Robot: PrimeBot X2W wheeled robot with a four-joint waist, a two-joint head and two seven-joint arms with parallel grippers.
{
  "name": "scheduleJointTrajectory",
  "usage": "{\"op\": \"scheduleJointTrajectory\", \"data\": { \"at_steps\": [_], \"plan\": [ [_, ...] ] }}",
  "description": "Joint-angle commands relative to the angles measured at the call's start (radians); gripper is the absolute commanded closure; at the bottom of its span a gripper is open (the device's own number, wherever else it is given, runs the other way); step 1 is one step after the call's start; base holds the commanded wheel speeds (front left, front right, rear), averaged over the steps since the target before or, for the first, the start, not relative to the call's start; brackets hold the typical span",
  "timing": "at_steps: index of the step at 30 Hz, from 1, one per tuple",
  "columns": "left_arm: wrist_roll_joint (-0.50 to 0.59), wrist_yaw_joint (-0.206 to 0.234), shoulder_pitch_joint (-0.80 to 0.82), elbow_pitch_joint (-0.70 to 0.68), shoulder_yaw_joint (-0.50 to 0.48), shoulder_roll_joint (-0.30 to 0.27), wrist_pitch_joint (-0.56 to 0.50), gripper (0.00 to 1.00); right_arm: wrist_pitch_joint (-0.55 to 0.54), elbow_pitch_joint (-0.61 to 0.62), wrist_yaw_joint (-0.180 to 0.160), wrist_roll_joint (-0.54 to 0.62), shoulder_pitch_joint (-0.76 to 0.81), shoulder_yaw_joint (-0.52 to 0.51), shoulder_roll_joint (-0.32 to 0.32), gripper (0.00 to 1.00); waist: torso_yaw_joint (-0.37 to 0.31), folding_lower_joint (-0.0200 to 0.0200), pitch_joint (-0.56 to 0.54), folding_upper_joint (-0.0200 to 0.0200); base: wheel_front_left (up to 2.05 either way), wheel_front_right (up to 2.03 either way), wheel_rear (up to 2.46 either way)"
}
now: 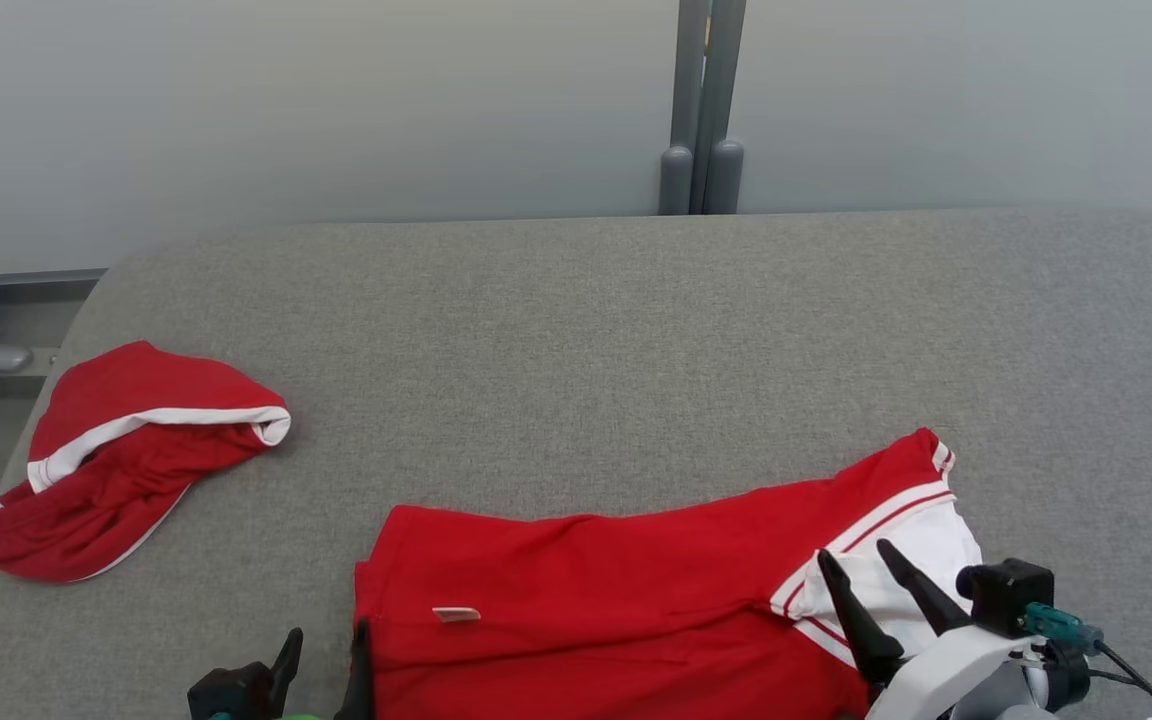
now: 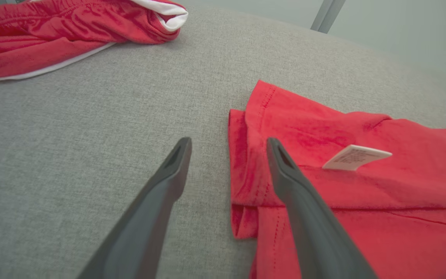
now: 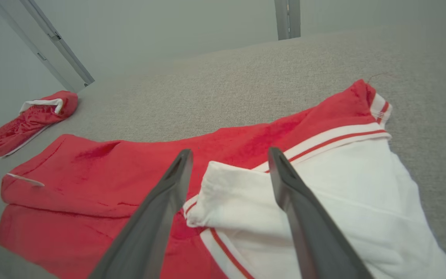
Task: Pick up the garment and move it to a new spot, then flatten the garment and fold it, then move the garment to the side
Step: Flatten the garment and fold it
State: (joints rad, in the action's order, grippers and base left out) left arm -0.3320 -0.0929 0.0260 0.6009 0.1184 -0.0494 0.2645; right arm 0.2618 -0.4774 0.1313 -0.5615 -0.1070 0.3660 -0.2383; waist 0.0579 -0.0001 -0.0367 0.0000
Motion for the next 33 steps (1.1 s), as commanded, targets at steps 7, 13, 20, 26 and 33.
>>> {"op": "scheduleJointTrajectory", "data": {
  "at_steps": [7,13,20,26,33],
  "plan": [
    [-0.014,0.007,-0.022,-0.005,-0.003,-0.003,-0.001,0.00,-0.022,0.016,-0.001,-0.021,-0.027,0.123,-0.060,0.00,0.006,0.0001,0.004,0.0000,0.00,0.00,0.00],
    [-0.027,0.010,-0.020,-0.003,0.009,-0.003,-0.001,0.00,-0.046,-0.010,-0.001,0.012,-0.067,0.142,-0.058,0.00,0.005,0.0001,0.009,0.0000,0.00,0.00,0.00],
    [-0.037,0.012,-0.020,0.001,0.018,-0.003,-0.001,0.00,-0.083,-0.018,-0.001,0.043,-0.086,0.138,-0.069,0.38,0.009,0.0001,0.011,0.0000,0.00,0.00,0.00],
    [-0.045,0.015,-0.020,0.001,0.022,-0.003,-0.001,0.00,-0.128,-0.015,-0.001,0.060,-0.097,0.135,-0.066,0.58,0.007,0.0001,0.013,0.0000,0.00,0.00,0.00],
    [-0.050,0.016,-0.015,-0.006,0.028,-0.003,-0.001,0.00,-0.153,-0.025,-0.001,0.073,-0.077,0.112,-0.050,1.00,0.010,0.0001,0.015,0.0000,0.00,0.00,0.00]
  ]
}}
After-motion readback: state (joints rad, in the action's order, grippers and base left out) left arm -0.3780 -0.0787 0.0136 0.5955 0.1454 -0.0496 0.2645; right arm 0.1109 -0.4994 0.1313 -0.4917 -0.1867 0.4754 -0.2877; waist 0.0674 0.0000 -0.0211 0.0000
